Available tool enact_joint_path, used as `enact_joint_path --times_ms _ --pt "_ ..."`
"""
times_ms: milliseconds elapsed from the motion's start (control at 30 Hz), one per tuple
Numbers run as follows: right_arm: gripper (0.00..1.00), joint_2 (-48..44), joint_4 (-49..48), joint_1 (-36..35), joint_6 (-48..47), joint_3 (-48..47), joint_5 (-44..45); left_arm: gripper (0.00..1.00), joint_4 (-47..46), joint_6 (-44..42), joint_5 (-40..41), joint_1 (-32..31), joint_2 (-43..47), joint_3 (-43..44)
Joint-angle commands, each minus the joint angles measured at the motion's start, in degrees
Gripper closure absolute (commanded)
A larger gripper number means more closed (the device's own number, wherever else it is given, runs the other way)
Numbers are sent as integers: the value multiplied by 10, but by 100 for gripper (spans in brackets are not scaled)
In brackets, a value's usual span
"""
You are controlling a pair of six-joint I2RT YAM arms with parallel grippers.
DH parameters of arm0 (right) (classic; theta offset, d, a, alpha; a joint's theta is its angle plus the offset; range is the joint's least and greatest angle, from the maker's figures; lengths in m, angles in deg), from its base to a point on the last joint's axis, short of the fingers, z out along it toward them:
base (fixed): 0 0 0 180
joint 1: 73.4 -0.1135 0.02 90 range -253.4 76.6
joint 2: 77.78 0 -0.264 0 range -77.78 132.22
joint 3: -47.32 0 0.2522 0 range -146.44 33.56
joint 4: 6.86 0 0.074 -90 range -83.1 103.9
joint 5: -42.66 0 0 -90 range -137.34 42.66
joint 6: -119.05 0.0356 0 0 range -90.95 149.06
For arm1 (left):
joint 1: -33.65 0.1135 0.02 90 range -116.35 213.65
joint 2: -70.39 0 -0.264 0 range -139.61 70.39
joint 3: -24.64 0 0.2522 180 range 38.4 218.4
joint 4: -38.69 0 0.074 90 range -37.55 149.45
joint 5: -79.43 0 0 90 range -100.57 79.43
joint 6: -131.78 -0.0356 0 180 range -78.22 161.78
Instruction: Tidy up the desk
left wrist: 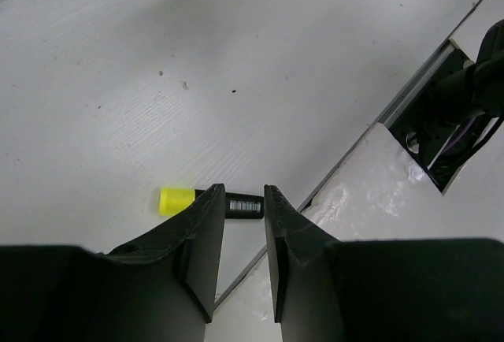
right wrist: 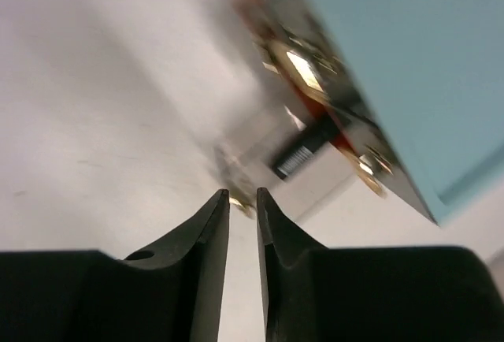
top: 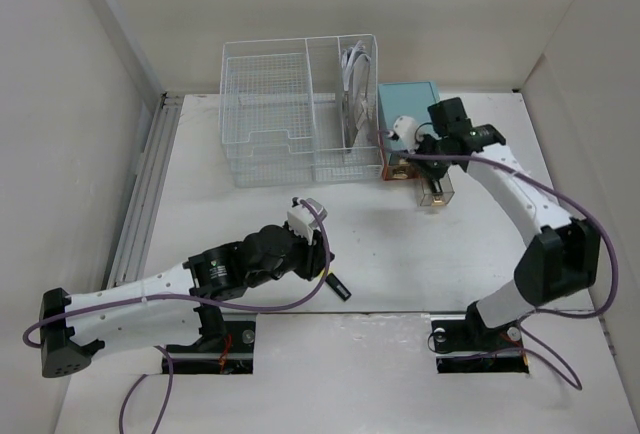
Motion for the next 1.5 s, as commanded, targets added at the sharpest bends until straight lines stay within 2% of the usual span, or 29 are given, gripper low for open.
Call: enact_joint_path --times_ms 0,100,133,200,233,333,433,467,600,700,733,867,900,1033,1067,1100,1133,1167,1467 --pt "75 -31 33 -93 -36 45 -125 76 -17 2 -5 -3 18 -3" --pt "72 0 -6 -186 -14 105 -133 76 -37 -4 -22 -3 41 -8" --pt "68 15 -13 -203 -3 114 -144 76 -46 -4 -22 -3 54 -20" --pt "66 64 -34 -248 52 126 -168 77 -81 -11 -38 -3 119 -36" --pt "66 77 -42 -259 52 126 -175 77 -81 -11 -38 -3 119 -41" --pt "65 102 -66 -292 101 126 -154 77 -102 -11 -44 -3 196 -49" --pt "65 119 -58 -292 113 92 -190 77 -123 -11 -44 -3 267 -56" --pt "63 124 -43 -315 119 66 -207 77 -123 -17 -51 -3 310 -56" --pt "58 130 -37 -342 119 41 -213 77 -110 -17 -46 -3 318 -56" --pt "55 136 -44 -359 155 22 -213 77 -104 -12 -46 -3 306 -56" --pt "50 136 -58 -372 169 22 -208 77 -104 -12 -51 -3 306 -56" --pt "49 117 -126 -390 296 43 -176 77 -110 -12 -57 -3 296 -56" --pt "49 98 -169 -398 322 64 -151 77 -111 -17 -57 -3 296 -56" --pt "47 52 -229 -414 427 116 -67 77 -111 -22 -57 -3 296 -56" --pt "44 46 -244 -422 440 124 -33 77 -111 -22 -57 -3 296 -56" --pt "36 46 -244 -430 454 130 -14 77 -111 -22 -57 -3 296 -56" --pt "34 40 -252 -435 474 140 3 77 -111 -22 -57 -3 296 -56" --pt "34 40 -252 -435 483 140 30 77 -111 -22 -57 -3 296 -56" --pt "37 51 -290 -489 516 182 84 77 -109 -22 -57 -3 308 -51"
